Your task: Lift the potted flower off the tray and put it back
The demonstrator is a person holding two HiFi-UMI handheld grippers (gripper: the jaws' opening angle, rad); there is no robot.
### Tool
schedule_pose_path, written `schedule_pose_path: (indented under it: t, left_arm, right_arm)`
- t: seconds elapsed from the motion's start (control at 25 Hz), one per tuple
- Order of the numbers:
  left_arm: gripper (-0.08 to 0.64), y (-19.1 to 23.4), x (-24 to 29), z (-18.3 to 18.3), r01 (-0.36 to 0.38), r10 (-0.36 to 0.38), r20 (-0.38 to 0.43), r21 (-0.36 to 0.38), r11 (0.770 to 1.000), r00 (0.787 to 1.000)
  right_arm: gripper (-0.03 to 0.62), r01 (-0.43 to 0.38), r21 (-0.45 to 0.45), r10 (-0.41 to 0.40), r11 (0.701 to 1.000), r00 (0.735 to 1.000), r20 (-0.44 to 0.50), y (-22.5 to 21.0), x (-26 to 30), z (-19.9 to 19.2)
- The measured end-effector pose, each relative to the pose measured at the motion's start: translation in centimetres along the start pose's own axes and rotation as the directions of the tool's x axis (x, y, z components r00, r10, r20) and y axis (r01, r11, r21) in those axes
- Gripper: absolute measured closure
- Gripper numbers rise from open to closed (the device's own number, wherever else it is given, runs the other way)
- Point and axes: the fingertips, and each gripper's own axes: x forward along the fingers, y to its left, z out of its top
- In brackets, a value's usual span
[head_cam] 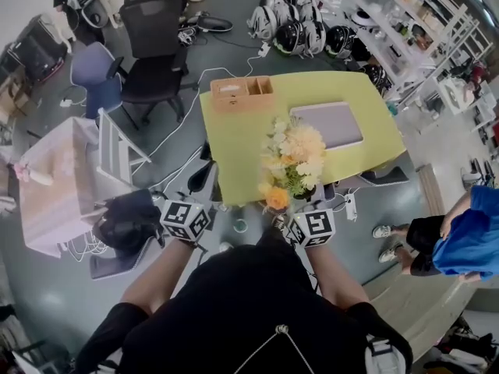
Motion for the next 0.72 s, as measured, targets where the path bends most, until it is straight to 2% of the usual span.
schedule_pose_path:
  t: [0.32, 0.72]
  left_arm:
    - [0.552, -2.9, 5.7, -0.5, 0.024, -0.024, -0.002, -0.024, 0.999, 1.000]
    - [0.552, -5.8, 15.3, -1.9, 0.017, -0.018, -0.021, -0.034, 0.999, 1.000]
  right_arm:
    - [0.377, -0.006, 0.010, 0.005, 1.000, 1.000, 0.005, -5.7, 1.2, -0.1]
    - [0.377, 0.014, 0.010, -0.014, 1.000, 1.000, 0.004, -17.7, 4.6, -1.4]
